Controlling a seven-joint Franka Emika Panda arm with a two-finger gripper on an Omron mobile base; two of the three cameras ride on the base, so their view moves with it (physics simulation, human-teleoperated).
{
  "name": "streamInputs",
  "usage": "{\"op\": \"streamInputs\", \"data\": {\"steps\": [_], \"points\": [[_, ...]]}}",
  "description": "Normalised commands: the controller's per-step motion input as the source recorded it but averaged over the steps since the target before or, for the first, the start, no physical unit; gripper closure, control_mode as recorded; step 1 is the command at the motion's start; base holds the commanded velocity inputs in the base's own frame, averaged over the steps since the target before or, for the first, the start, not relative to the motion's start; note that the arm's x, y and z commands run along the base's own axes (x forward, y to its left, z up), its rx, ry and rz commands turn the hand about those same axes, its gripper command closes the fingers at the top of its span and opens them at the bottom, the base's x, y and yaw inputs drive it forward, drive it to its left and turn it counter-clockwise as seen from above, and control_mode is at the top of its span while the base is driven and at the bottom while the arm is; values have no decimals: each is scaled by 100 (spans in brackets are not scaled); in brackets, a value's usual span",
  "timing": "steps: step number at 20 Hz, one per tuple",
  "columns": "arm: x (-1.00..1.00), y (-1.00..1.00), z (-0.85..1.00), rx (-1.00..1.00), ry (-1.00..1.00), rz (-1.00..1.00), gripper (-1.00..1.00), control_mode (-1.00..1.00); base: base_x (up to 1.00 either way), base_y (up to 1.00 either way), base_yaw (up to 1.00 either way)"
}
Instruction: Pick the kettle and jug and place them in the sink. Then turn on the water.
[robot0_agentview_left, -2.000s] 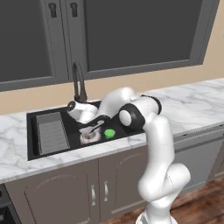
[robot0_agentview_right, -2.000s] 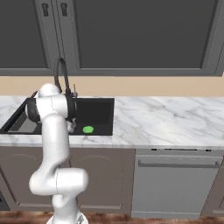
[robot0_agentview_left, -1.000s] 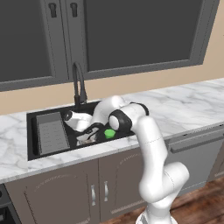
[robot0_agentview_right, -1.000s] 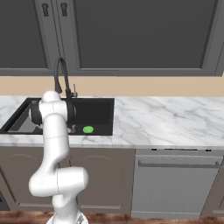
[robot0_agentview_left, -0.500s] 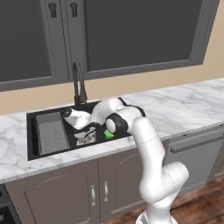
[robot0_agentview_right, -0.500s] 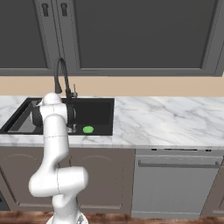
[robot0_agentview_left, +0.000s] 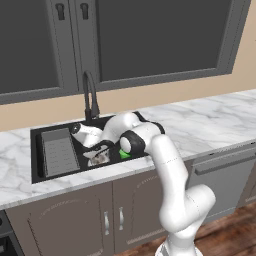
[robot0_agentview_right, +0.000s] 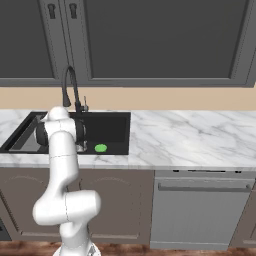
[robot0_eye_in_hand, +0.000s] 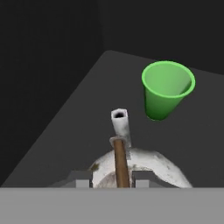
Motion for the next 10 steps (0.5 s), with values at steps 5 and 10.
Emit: {"op": "streamInputs", "data": {"steps": [5,10], "points": [[0,-1,3,0,0,0,-100,-100,0,0,0],[-9,-1,28,0,0,0,-100,-100,0,0,0]]}}
